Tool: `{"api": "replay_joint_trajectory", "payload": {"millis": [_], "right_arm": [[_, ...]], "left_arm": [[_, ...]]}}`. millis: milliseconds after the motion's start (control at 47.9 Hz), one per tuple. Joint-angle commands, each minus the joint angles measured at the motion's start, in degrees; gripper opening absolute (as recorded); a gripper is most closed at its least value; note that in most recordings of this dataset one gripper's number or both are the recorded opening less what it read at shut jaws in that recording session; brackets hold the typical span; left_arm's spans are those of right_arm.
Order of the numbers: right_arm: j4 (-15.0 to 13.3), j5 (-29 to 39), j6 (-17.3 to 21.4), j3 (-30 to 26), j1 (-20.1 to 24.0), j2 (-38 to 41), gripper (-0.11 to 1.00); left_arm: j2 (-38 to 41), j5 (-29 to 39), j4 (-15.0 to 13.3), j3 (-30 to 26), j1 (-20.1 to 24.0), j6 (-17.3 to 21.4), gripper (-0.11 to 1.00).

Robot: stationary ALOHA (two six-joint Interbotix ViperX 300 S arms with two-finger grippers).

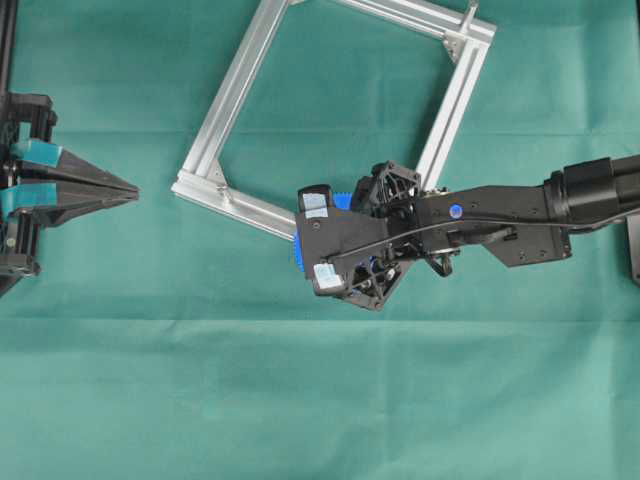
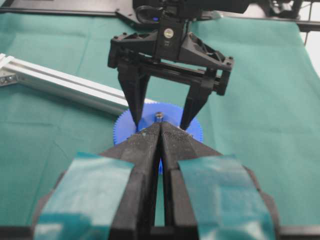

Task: Find the location of the shaft and insert the gear.
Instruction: 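Push the gear onto the shaft with the right gripper, then open the right gripper and withdraw it right, leaving the gear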

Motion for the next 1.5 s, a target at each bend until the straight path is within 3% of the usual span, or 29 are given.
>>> {"api": "replay_joint_trajectory", "payload": {"millis": [0,104,271,835,1106,1481], "right_arm": [[0.0,-0.18,0.0,-0.88,0.35,-0.88,0.75],[-0.62,-0.26,-0.09,-0.97,0.35,-1.67,0.91],[-1.85,-0.35,-0.09,-1.05,0.35,-4.92,0.87],[-9.58,4.22,-0.09,-0.97,0.35,-15.03,0.87],[-10.11,3.96,-0.09,0.62,0.35,-16.61,0.87],[-10.11,0.35,-0.09,7.91,0.35,-22.94,0.86]], "left_arm": [[0.53,-0.18,-0.09,-1.32,0.09,-0.09,0.01],[0.53,0.0,-0.09,-1.32,0.09,-0.09,0.01],[0.53,0.09,-0.09,-1.32,0.09,-0.09,0.01],[0.53,0.35,-0.09,-1.32,0.09,-0.09,0.01],[0.53,0.35,-0.18,-1.32,0.09,-0.09,0.01],[0.53,0.35,-0.09,-1.32,0.0,-0.09,0.01]]}}
